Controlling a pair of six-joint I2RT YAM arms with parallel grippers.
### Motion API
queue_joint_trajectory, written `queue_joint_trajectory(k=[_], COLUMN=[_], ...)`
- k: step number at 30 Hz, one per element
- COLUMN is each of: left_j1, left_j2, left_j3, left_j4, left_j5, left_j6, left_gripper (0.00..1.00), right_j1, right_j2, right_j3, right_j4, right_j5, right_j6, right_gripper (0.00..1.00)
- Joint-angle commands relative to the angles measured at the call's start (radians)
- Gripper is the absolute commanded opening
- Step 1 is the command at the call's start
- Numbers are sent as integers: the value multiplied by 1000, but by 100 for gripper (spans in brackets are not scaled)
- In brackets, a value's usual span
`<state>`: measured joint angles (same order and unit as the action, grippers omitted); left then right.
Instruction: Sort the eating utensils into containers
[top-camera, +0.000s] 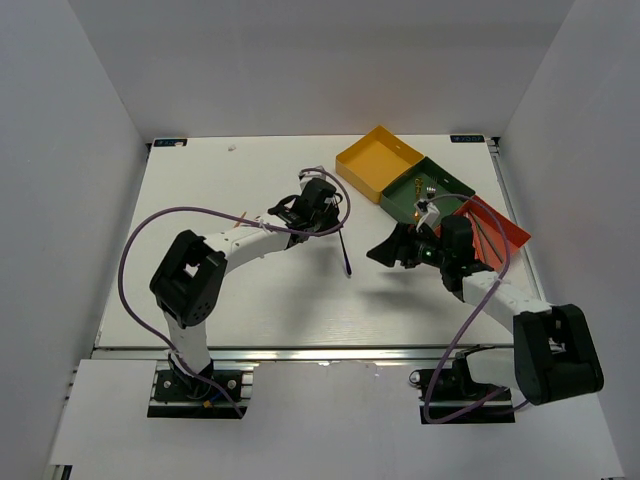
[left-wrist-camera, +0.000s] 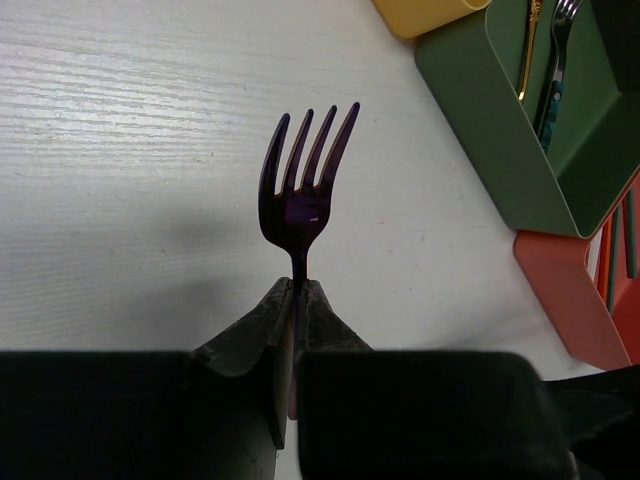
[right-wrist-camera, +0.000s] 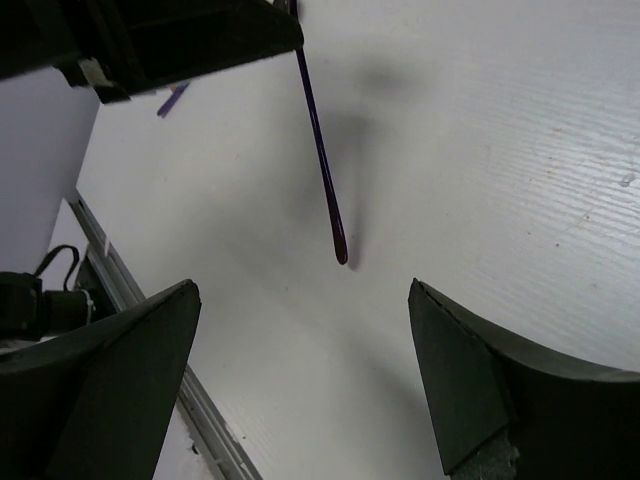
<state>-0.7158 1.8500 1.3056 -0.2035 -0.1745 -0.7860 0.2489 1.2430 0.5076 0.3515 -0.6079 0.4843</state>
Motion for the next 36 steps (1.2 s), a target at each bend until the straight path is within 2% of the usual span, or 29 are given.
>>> queue_joint_trajectory(k=[1,6,10,16,19,20,22,23,26,28,29,32,33,34,35,36], left_j1=[-4,-8,-11,-20,-22,-22,-22,-22,-22,-22,-22,-22,-22,-22,-22,-22], left_j2=[-38,-67,-87,-118,-130,-129,-127,-129,-130,-124,-115,-101,-94,-95,-100,-116], left_j3=[11,3,0,-29,-49,-51,-52,-52,-42,-22,-11,36,53,73,101,115], left_j4=[30,41,49,75,98,101,108,110,105,110,107,99,51,21,-17,-89], left_j5=[20,49,98,153,173,191,217,217,196,191,190,190,147,123,40,-4], left_j6=[-7,-16,-19,-36,-47,-50,-55,-55,-55,-55,-59,-64,-61,-58,-49,-39], left_gripper=[0,0,0,0,0,0,0,0,0,0,0,0,10,29,46,69], right_j1=[41,148,164,178,178,179,181,187,188,188,188,187,184,182,178,174], right_j2=[36,107,162,226,265,275,302,308,303,291,289,280,265,253,242,211], right_j3=[-21,19,34,88,126,144,164,173,163,147,146,140,141,146,152,163], right_j4=[116,113,222,265,270,279,279,279,299,310,310,296,278,218,175,121], right_j5=[-15,66,62,143,119,108,67,54,2,-16,-18,-10,3,51,89,138], right_j6=[-76,-180,-171,-185,-188,-182,-174,-165,-142,-141,-138,-136,-139,-142,-144,-145], right_gripper=[89,89,89,88,85,79,58,40,28,16,0,0,0,0,0,0])
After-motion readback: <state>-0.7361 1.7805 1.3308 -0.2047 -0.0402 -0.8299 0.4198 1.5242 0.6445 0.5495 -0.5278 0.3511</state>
